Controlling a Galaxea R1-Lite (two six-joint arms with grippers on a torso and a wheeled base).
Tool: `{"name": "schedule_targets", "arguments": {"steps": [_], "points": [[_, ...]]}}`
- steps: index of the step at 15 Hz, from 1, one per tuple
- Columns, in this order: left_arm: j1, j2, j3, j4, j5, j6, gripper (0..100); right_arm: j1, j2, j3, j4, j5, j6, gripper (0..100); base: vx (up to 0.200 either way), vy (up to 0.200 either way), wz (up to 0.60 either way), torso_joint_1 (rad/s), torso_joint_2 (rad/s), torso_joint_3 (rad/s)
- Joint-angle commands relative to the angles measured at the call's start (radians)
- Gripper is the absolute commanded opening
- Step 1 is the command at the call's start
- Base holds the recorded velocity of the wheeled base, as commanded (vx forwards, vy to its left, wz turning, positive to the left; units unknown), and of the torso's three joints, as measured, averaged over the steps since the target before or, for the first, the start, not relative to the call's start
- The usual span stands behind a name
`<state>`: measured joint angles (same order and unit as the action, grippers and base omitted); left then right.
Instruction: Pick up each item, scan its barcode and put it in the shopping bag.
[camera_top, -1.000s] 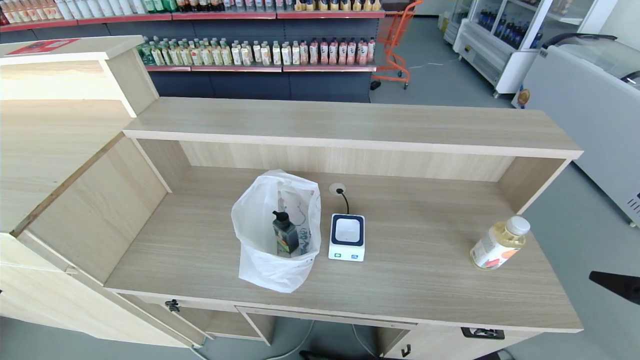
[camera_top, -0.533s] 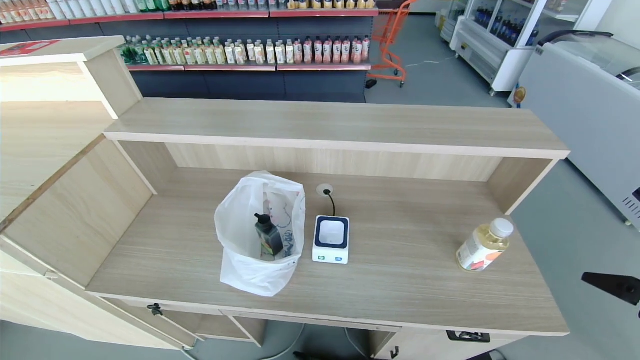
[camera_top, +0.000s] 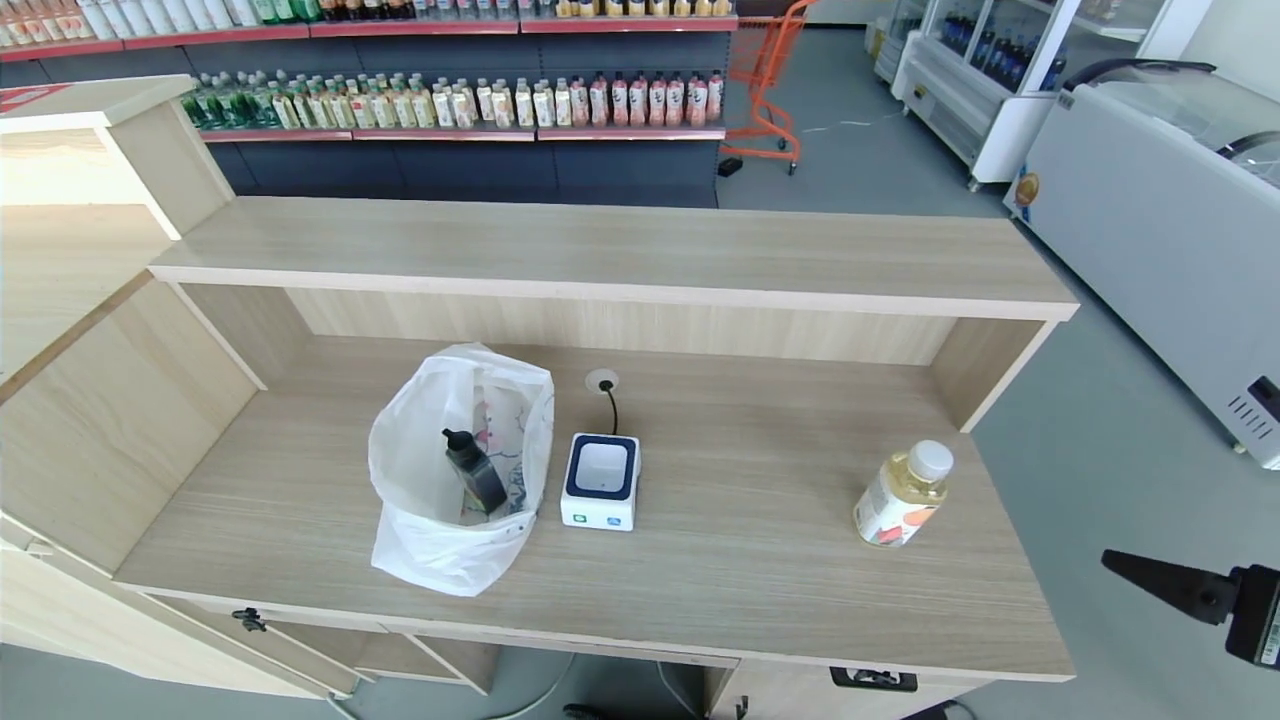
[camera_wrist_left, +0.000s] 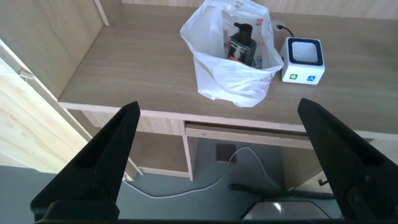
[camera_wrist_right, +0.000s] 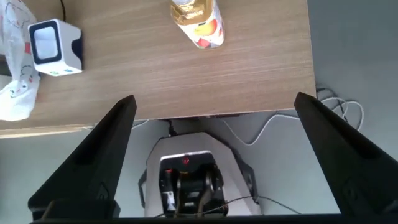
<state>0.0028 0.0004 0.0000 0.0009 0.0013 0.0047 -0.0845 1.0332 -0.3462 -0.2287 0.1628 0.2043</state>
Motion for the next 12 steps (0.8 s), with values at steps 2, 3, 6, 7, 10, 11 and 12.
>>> {"name": "schedule_targets", "arguments": {"steps": [2, 3, 6, 7, 10, 11, 12], "points": [[0.000, 0.000, 0.000, -0.001, 0.000, 0.000, 100, -0.006, 0.274, 0.165, -0.339, 0.014, -0.184, 100, 0.000, 0.000, 0.00, 0.000, 0.00, 0.000], [0.000, 0.000, 0.000, -0.001, 0.000, 0.000, 100, -0.014, 0.340, 0.191, -0.437, 0.014, -0.212, 100, 0.000, 0.000, 0.00, 0.000, 0.00, 0.000], [0.000, 0.000, 0.000, -0.001, 0.000, 0.000, 100, -0.029, 0.499, 0.190, -0.587, 0.012, -0.261, 100, 0.000, 0.000, 0.00, 0.000, 0.00, 0.000], [0.000, 0.000, 0.000, -0.001, 0.000, 0.000, 100, -0.032, 0.531, 0.191, -0.627, 0.012, -0.264, 100, 0.000, 0.000, 0.00, 0.000, 0.00, 0.000], [0.000, 0.000, 0.000, -0.001, 0.000, 0.000, 100, -0.031, 0.757, 0.184, -0.870, 0.011, -0.266, 100, 0.000, 0.000, 0.00, 0.000, 0.00, 0.000], [0.000, 0.000, 0.000, -0.001, 0.000, 0.000, 100, -0.028, 0.814, 0.184, -0.940, 0.011, -0.264, 100, 0.000, 0.000, 0.00, 0.000, 0.00, 0.000], [0.000, 0.000, 0.000, -0.001, 0.000, 0.000, 100, -0.023, 0.874, 0.182, -1.021, 0.009, -0.264, 100, 0.000, 0.000, 0.00, 0.000, 0.00, 0.000]]}}
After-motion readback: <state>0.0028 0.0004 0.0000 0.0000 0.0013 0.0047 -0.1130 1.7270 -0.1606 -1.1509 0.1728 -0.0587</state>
